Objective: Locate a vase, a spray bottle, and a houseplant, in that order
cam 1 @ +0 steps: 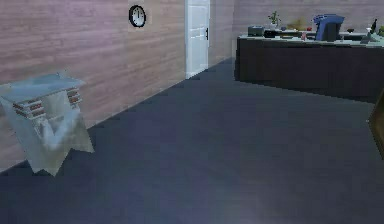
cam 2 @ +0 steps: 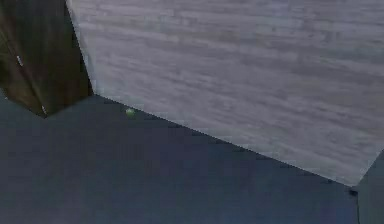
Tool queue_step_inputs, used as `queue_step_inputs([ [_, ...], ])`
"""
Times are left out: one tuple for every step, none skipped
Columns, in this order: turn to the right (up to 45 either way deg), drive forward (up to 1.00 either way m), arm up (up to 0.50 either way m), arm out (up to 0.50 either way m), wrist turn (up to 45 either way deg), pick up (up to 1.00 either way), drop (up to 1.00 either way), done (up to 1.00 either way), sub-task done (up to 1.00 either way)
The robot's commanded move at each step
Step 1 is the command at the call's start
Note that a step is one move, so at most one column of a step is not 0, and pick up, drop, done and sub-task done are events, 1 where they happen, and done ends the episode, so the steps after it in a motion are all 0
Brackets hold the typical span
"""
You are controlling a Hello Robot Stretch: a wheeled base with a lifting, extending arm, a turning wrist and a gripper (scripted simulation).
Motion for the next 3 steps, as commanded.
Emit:
queue_step_inputs([
  [30.0,0.00,0.00,0.00,0.0,0.00,0.00,0.00,0.00],
  [0.0,1.00,0.00,0.00,0.0,0.00,0.00,0.00,0.00],
  [0.0,1.00,0.00,0.00,0.0,0.00,0.00,0.00,0.00],
])
